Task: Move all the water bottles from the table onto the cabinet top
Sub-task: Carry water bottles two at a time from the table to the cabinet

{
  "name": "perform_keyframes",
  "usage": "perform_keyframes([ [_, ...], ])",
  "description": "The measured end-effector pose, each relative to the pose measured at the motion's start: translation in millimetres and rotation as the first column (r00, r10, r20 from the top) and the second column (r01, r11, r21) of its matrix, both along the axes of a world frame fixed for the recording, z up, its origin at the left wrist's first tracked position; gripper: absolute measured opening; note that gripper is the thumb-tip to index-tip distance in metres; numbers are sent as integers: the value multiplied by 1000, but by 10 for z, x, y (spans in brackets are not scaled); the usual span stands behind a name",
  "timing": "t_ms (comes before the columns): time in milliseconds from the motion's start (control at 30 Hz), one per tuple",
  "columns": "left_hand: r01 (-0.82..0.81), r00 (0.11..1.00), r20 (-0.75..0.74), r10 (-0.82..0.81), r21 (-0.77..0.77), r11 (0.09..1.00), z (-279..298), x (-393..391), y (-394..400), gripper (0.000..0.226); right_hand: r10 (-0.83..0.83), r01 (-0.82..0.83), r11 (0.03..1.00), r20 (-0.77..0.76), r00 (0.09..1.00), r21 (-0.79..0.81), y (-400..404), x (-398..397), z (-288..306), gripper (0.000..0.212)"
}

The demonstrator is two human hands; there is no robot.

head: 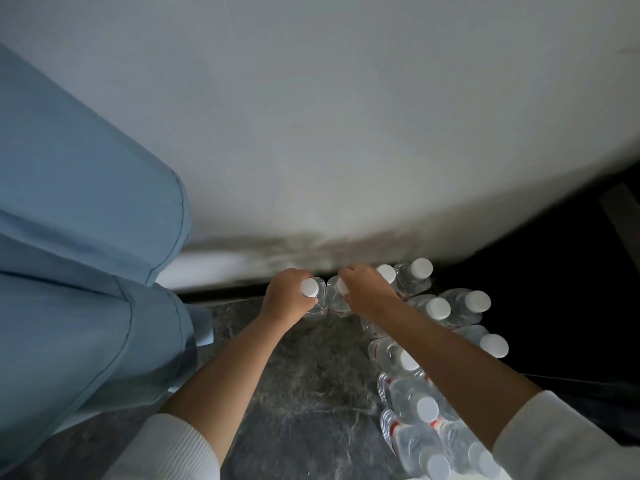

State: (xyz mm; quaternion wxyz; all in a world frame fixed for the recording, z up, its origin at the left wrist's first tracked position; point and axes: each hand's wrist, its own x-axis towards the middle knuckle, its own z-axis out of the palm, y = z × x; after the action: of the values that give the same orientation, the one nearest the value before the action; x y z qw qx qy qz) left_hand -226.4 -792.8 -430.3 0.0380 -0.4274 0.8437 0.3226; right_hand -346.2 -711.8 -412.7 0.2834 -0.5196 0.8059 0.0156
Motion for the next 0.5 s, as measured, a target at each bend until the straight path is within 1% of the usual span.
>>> perform_keyframes([
  [300, -57, 998, -25, 57, 10, 998, -9, 2, 5, 39, -9, 9, 1000, 5, 1000, -3, -20, 0, 3, 32],
  [500, -35, 999, -19, 35, 22, 999, -3, -31, -14, 39, -23, 23, 1000, 8, 1000, 13, -43, -28, -5, 35],
])
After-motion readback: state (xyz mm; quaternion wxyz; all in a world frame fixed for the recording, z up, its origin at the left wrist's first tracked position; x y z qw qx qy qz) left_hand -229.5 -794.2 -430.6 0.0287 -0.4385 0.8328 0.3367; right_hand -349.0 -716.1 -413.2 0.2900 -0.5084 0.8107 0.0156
